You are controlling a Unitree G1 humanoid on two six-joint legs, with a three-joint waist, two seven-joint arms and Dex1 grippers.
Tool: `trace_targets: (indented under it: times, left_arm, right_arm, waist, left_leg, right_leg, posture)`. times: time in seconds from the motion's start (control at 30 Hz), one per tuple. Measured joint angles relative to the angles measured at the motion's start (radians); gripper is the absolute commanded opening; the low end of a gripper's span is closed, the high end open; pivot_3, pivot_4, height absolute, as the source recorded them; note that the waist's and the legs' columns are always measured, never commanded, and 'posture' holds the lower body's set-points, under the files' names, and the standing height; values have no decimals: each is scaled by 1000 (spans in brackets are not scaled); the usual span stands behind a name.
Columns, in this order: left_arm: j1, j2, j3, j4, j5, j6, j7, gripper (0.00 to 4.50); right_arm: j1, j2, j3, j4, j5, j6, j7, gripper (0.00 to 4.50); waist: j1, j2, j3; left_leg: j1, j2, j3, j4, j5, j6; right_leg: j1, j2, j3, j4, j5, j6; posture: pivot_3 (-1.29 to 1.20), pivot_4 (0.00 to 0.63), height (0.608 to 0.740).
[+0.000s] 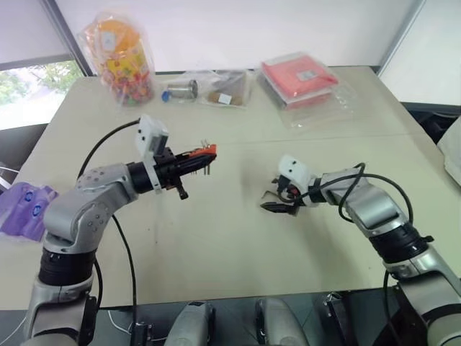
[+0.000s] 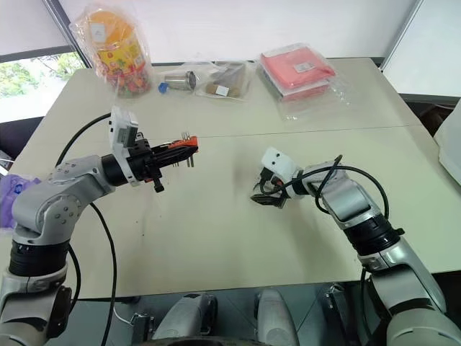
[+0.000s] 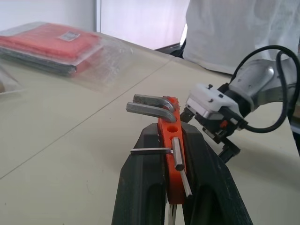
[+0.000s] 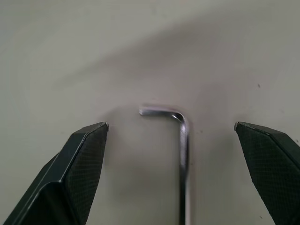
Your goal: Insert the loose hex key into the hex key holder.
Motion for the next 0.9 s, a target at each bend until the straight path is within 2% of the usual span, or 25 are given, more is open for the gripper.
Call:
trace_targets:
  times: [0.2, 0.23, 0.3, 0.53, 0.77, 0.9]
  left_arm:
    - [9, 3, 0, -13, 0, 0, 11, 0]
    - [12, 3, 0, -15, 0, 0, 13, 0]
    - [13, 4, 0, -21, 0, 0, 17, 0]
    - [13, 10, 0, -28, 0, 0, 18, 0]
    - [12, 9, 0, -28, 1, 0, 19, 0]
    - [-4, -8, -5, -14, 13, -4, 21, 0]
  right_arm:
    - [-16, 13, -2, 47, -14, -36, 9, 4469]
    - [-16, 17, -5, 52, -14, -38, 9, 4235]
    - [-16, 30, -8, 58, -15, -38, 9, 3654]
    - [-18, 47, -8, 73, -15, -39, 9, 171]
    - [-12, 60, -28, 70, -22, -38, -6, 73]
    - [14, 156, -119, 84, -43, -223, -152, 73]
  waist:
    - [0, 0, 0]
    - [-1, 0, 0]
    - [-1, 0, 0]
    - [-1, 0, 0]
    - [0, -1, -1]
    - [-2, -1, 0]
  left_leg:
    - [0, 0, 0, 0, 0, 0]
    - [0, 0, 0, 0, 0, 0]
    - [0, 0, 0, 0, 0, 0]
    - [0, 0, 0, 0, 0, 0]
    - [0, 0, 0, 0, 0, 0]
    - [0, 0, 0, 0, 0, 0]
  right_leg:
    - [0, 0, 0, 0, 0, 0]
    - [0, 0, 0, 0, 0, 0]
    - [0, 0, 0, 0, 0, 0]
    - [0, 0, 0, 0, 0, 0]
    - [1, 0, 0, 0, 0, 0]
    - [0, 1, 0, 1, 0, 0]
  posture:
    - [0, 150, 740]
    - [0, 150, 740]
    - [0, 150, 740]
    - [0, 150, 740]
    - [0, 150, 740]
    - [0, 150, 740]
